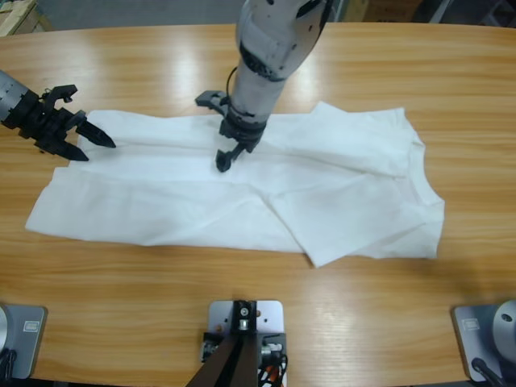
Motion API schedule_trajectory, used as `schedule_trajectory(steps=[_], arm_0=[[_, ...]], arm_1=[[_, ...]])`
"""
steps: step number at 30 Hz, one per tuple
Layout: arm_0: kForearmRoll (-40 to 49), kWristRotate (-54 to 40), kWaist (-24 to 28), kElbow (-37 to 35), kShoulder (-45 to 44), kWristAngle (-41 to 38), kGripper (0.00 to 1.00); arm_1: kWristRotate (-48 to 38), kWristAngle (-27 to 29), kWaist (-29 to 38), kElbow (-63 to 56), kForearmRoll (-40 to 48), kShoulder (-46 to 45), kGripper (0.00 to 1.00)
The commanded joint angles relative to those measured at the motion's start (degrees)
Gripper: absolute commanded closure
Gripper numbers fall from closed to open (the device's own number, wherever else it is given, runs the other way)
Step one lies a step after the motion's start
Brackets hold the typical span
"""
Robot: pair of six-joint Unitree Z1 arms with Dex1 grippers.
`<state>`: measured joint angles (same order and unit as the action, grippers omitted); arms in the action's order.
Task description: Fold clothes
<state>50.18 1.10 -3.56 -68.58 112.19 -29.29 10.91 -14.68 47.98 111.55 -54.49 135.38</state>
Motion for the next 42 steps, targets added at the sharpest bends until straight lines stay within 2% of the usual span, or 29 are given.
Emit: schedule_trajectory(steps=[1,10,19,42], arm_0=[[-0.75,-0.04,-0.65,0.90,2.86,0.64,0.096],[-0.78,-0.04,-0.90,0.90,2.86,0.64,0.096],[-0.78,-0.04,-0.92,0.90,2.86,0.64,0.096],[-0.78,-0.04,-1.01,0.81,2.86,0.64,0.096]], arm_1=[[-2.33,-1.53,2.57,-0.90,-0.79,1.29,0.000],[-3.88,-1.53,3.70,-1.13,-3.43,-1.43,0.000],[-5.93,-2.99,7.02,-2.22,-3.04,-1.13,0.000],[-9.59,-3.25,10.02,-7.00,-2.11,-2.89,0.000]])
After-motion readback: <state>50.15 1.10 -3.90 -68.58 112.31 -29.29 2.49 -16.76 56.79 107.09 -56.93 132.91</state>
